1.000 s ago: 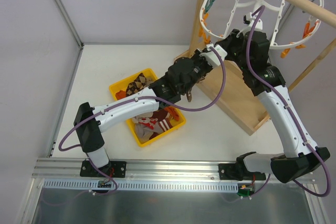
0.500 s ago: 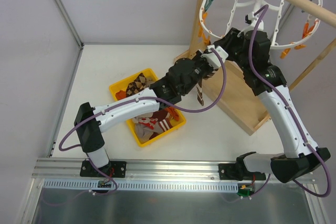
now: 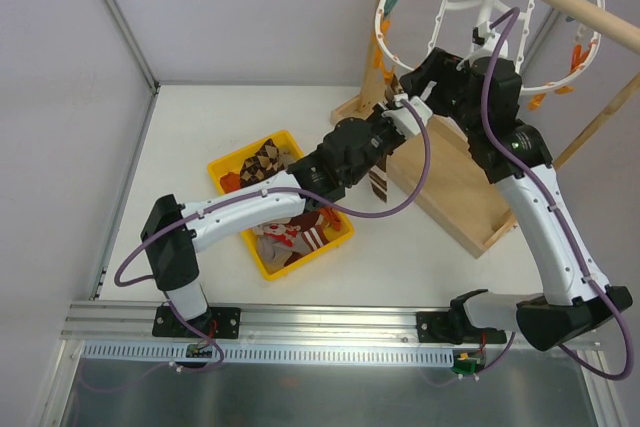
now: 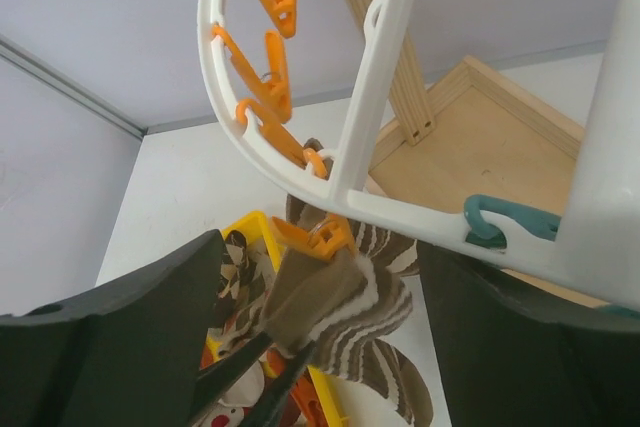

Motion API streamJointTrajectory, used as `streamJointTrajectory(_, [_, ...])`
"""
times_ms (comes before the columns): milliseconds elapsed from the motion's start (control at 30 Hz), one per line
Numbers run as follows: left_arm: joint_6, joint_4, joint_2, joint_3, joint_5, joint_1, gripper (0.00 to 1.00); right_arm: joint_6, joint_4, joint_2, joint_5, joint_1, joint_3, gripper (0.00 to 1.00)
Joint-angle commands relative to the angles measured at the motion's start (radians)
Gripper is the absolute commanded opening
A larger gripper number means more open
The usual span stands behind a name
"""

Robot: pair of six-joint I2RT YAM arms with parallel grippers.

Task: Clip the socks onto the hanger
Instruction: Clamp the sock onto the hanger, then reset both arms

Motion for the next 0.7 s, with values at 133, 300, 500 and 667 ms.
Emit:
streamJointTrajectory(133, [-0.180, -0.124, -0.132, -0.052, 0.141, -0.006, 0.56, -0.013, -0.072, -0.093, -0.029, -0.006, 0.058, 0.91])
streamJointTrajectory(300, [-0.321, -0.220, -0.253, -0.123, 0.178, 0.025, 0.73, -0.055, -0.161, -0.144, -0.026, -0.006, 0.065, 0.98])
streamJointTrajectory(500, [-0.617, -0.311, -0.363, -0.210, 0.356, 0.225, 0.79, -0.116, -0.278, -0.236, 0.004, -0.006, 0.059, 0.99])
streamJointTrajectory(667, [-0.723, -0.380, -0.408, -0.262, 0.486, 0.338, 0.87, -0.196, -0.295, -0.381, -0.007, -0.006, -0.042, 1.00])
